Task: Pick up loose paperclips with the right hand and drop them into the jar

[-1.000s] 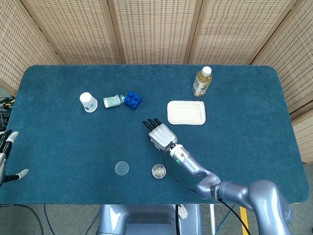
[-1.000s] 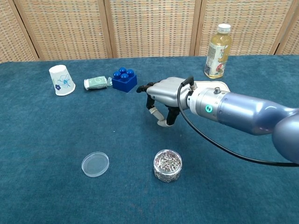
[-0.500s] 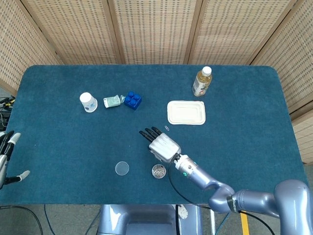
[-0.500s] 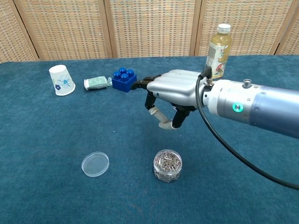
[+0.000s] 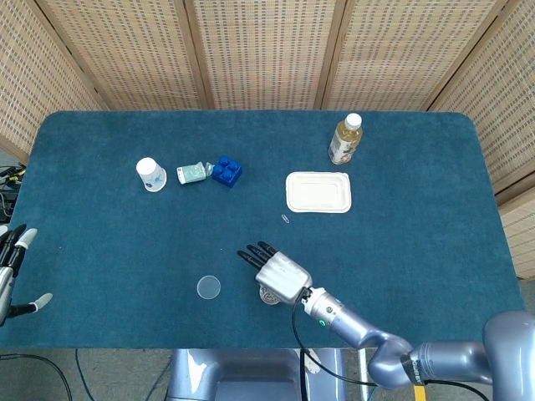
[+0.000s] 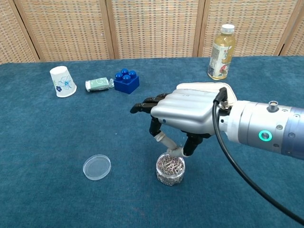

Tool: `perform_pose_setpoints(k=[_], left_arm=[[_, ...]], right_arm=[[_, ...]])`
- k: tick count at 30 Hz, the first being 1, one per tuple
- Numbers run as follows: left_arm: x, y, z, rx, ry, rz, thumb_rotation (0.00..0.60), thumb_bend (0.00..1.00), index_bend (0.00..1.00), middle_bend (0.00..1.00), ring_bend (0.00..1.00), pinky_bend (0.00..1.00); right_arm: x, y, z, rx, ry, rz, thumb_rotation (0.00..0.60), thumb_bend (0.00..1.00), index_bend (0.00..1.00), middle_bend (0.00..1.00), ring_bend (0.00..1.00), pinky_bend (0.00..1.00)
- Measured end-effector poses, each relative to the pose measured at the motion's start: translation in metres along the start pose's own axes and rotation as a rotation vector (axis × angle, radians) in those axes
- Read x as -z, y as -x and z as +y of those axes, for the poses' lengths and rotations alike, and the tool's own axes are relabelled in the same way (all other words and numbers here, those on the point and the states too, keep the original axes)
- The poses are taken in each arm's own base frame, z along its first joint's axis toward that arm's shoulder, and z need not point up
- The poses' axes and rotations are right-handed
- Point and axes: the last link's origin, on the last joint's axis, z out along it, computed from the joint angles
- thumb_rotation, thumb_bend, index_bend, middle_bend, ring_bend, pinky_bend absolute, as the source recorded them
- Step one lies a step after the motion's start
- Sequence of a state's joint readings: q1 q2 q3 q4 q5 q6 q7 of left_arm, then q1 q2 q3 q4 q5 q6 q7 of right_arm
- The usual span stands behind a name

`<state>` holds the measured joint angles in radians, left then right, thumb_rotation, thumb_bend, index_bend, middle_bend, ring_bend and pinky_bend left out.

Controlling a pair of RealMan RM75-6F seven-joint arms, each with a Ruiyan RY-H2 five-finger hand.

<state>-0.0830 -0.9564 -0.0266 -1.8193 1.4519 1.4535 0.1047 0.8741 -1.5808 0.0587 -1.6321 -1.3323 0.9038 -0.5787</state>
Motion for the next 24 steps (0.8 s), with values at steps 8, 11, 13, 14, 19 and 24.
perform_pose_setpoints(k=[8,11,13,14,19,24], left_arm=[[0.001,0.000,0.000,0.002,0.001,0.001,0.600,0.00,0.00,0.00,0.00,0.00],[0.001,0.000,-0.001,0.003,0.001,0.001,0.600,0.00,0.00,0.00,0.00,0.00],[0.001,-0.001,-0.001,0.004,0.002,0.000,0.600,0.00,0.00,0.00,0.00,0.00],[0.001,-0.001,-0.001,0.005,0.002,0.000,0.600,0.00,0.00,0.00,0.00,0.00],[0.001,-0.002,-0.001,0.007,0.003,0.004,0.600,0.00,0.00,0.00,0.00,0.00],[0.002,-0.002,-0.002,0.010,0.003,0.002,0.600,0.00,0.00,0.00,0.00,0.00]], right_arm=[[-0.011,0.006,-0.010,0.017,0.002,-0.025,0.600,0.35,0.71,0.04,0.00,0.10],[-0.013,0.010,-0.010,0.027,0.005,-0.043,0.600,0.35,0.71,0.04,0.00,0.10],[-0.013,0.012,-0.011,0.031,0.003,-0.048,0.600,0.35,0.71,0.04,0.00,0.10],[-0.013,0.012,-0.012,0.031,0.002,-0.049,0.600,0.35,0.71,0.04,0.00,0.10],[-0.015,0.013,-0.016,0.024,-0.001,-0.053,0.600,0.35,0.71,0.04,0.00,0.10],[-0.015,0.017,-0.016,0.040,-0.002,-0.068,0.600,0.35,0.71,0.04,0.00,0.10]])
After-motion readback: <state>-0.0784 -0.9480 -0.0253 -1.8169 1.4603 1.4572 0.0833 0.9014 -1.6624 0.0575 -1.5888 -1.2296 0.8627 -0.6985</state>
